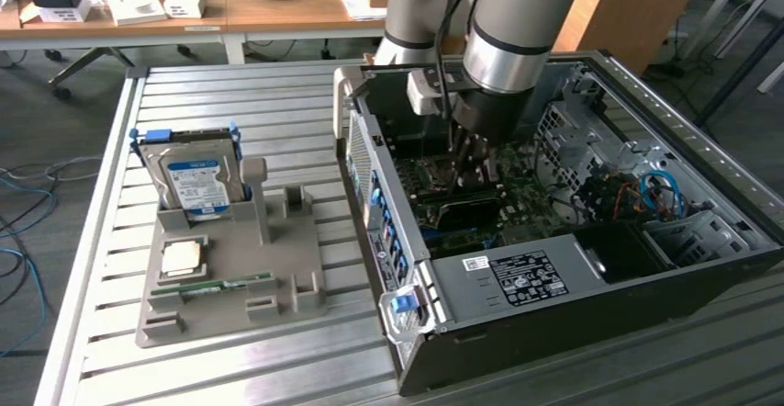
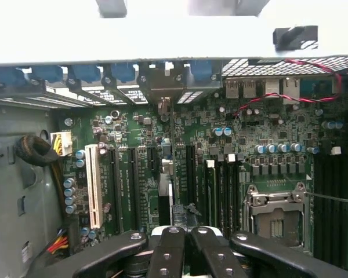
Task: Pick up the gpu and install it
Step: 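Press down on the gpu until it lock into place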
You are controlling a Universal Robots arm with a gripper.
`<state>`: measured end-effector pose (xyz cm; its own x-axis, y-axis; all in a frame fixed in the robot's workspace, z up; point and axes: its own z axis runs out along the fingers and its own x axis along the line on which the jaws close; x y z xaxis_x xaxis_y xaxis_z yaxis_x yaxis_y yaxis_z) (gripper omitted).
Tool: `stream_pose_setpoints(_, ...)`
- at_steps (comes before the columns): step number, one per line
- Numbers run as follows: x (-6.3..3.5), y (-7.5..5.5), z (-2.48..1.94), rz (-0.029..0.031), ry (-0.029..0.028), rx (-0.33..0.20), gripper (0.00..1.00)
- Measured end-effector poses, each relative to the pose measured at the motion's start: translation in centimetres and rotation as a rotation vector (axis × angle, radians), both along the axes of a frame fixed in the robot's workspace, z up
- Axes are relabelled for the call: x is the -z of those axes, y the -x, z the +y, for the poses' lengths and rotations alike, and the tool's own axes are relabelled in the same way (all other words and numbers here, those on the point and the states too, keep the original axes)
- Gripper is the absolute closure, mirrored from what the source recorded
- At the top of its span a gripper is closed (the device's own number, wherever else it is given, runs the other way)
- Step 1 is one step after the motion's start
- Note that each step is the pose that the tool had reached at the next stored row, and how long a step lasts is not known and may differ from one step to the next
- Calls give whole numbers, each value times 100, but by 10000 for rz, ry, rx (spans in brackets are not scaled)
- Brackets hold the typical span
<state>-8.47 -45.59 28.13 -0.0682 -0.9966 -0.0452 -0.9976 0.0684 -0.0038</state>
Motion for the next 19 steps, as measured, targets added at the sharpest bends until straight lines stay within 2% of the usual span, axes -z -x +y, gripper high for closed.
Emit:
stream_pose_setpoints(1, -20, 0, 0, 0, 0, 0, 89)
stream_pose_setpoints(2, -133, 0, 0, 0, 0, 0, 89)
stream_pose_setpoints(3, -173, 0, 0, -1, -1, 0, 89)
stream_pose_setpoints(19, -407, 0, 0, 0, 1, 0, 89)
